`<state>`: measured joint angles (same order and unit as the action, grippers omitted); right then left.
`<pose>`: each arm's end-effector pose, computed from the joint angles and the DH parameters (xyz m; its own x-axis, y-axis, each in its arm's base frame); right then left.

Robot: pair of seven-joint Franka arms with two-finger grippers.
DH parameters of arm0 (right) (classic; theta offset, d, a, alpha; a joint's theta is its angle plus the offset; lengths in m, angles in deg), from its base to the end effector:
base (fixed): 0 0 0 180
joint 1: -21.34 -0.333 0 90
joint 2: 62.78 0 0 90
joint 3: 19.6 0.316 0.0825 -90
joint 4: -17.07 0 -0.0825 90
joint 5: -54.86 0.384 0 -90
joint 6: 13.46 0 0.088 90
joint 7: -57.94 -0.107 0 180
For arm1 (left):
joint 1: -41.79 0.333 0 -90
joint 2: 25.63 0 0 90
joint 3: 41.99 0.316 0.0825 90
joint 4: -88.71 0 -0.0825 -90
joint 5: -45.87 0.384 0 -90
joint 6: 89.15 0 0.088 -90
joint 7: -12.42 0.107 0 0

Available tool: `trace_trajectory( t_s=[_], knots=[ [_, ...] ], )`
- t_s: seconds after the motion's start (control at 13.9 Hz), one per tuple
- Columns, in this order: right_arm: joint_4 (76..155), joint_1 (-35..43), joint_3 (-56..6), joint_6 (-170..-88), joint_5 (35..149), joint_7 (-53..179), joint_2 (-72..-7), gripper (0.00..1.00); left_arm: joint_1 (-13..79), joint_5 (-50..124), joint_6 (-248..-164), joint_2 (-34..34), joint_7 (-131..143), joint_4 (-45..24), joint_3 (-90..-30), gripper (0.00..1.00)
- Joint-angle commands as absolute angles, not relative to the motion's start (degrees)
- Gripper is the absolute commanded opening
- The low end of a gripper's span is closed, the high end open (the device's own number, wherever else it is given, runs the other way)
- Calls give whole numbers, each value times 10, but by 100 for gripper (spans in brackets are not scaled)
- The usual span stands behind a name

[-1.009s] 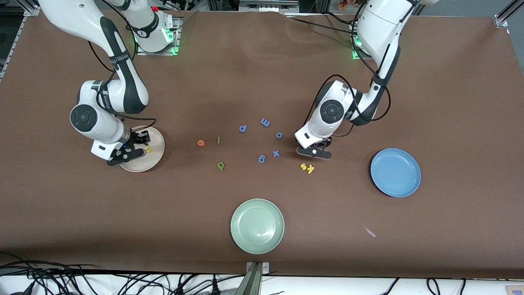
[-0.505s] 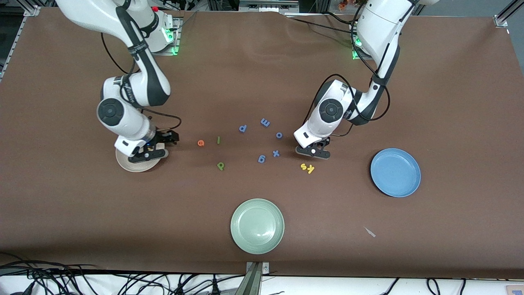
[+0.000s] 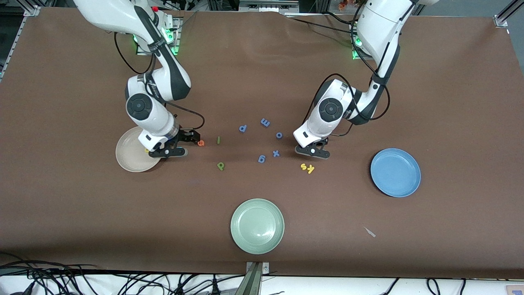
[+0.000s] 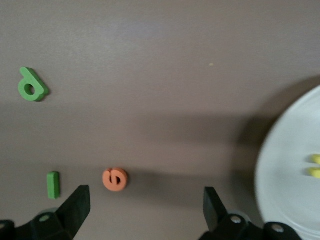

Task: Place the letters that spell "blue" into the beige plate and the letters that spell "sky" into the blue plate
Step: 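Grasp the orange e with the right gripper and drop it in the beige plate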

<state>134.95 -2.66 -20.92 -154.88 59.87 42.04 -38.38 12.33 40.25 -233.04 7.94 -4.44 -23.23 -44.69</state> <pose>0.5465 0.2284 0.2252 0.9983 0.0520 -0.0275 0.0510 -0.9980 -0.0379 0.5205 -0.3256 0.1718 0.9822 -0.1801 -0.0542 -0.1762 -0.9820 0.0686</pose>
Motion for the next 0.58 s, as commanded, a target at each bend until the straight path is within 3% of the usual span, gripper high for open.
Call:
trace_trajectory(
  t_s=[0.0,0.36,0.5],
  knots=[
    [1341,-54,-210,-1591,609,390,-347,100,120,393,-2334,85,-37,-236,-442,16],
    [1341,-61,-210,-1603,609,388,-330,100,157,396,-2323,37,-37,-241,-438,17],
    [1341,-63,-210,-1603,609,388,-325,100,195,397,-2280,3,-32,-243,-438,17]
  ],
)
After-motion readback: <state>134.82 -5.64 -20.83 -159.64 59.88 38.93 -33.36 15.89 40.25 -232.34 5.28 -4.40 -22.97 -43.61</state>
